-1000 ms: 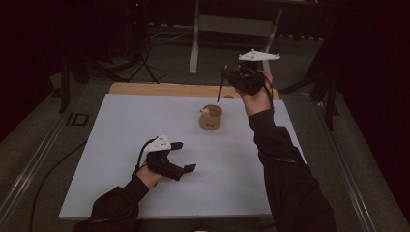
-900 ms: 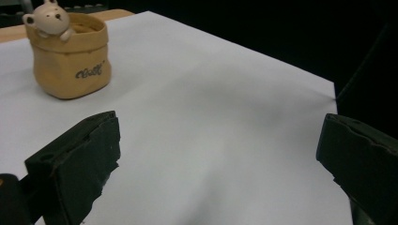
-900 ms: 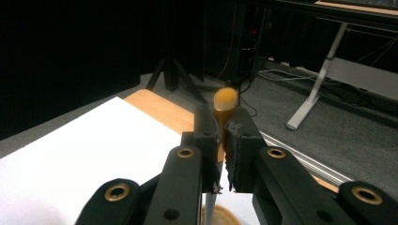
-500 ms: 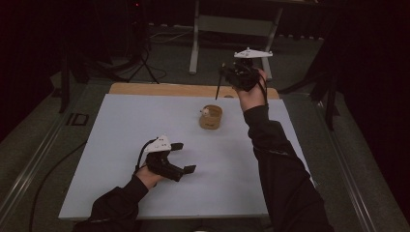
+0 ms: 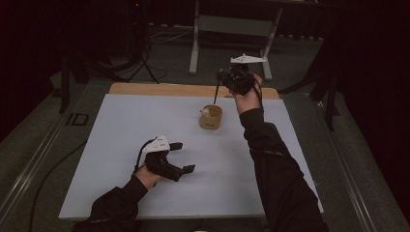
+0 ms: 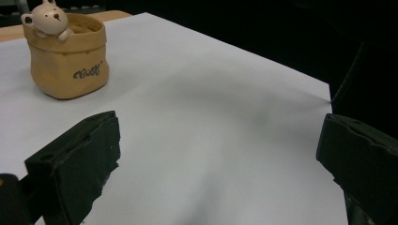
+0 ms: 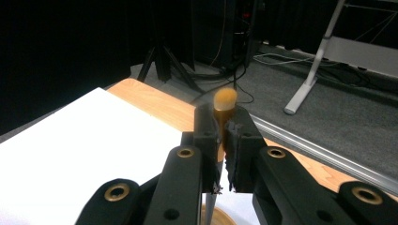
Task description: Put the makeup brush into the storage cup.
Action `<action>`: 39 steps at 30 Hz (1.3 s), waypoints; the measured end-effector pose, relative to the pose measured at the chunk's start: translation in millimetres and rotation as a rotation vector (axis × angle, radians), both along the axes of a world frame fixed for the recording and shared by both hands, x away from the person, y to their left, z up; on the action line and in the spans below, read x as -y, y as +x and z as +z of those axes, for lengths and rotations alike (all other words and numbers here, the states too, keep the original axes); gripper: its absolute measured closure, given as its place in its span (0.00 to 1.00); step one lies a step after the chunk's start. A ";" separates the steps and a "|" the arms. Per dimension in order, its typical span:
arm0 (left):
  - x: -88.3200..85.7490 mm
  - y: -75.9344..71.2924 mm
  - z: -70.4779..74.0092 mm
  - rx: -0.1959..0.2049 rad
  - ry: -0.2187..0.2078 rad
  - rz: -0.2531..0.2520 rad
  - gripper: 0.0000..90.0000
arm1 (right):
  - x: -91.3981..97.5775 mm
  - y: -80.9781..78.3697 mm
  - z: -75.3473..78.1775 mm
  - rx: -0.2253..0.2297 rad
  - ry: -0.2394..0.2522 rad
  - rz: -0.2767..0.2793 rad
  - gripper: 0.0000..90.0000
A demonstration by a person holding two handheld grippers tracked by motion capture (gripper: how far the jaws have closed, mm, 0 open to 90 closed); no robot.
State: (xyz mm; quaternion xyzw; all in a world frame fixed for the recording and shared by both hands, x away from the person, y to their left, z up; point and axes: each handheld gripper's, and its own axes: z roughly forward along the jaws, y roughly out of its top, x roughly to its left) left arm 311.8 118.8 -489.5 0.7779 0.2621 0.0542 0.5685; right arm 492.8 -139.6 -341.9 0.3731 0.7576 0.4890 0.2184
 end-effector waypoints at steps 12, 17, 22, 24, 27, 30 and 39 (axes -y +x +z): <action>-1.0 0.1 -0.1 0.006 -0.001 -0.006 0.01 | -2.3 5.5 -24.6 -0.050 -0.012 -0.008 0.93; -1.0 -0.2 -0.4 0.011 -0.006 -0.007 0.01 | -2.0 7.8 -34.1 -0.068 -0.023 -0.026 0.93; -1.6 -0.5 0.3 0.014 -0.004 -0.006 0.01 | -2.1 9.3 -45.0 -0.081 -0.046 -0.025 0.93; -1.6 -0.7 0.5 0.017 -0.009 -0.006 0.01 | -2.3 10.1 -49.0 -0.095 -0.048 -0.023 0.93; -1.6 -1.3 1.2 0.024 -0.011 -0.005 0.01 | -2.0 10.8 -53.4 -0.107 -0.033 -0.023 0.93; -1.7 -1.7 1.9 0.027 -0.011 -0.005 0.01 | -2.8 11.4 -57.3 -0.115 -0.037 -0.023 0.93; -1.9 -2.2 2.8 0.033 -0.015 -0.008 0.01 | -6.3 11.8 -65.3 -0.122 -0.054 -0.023 0.92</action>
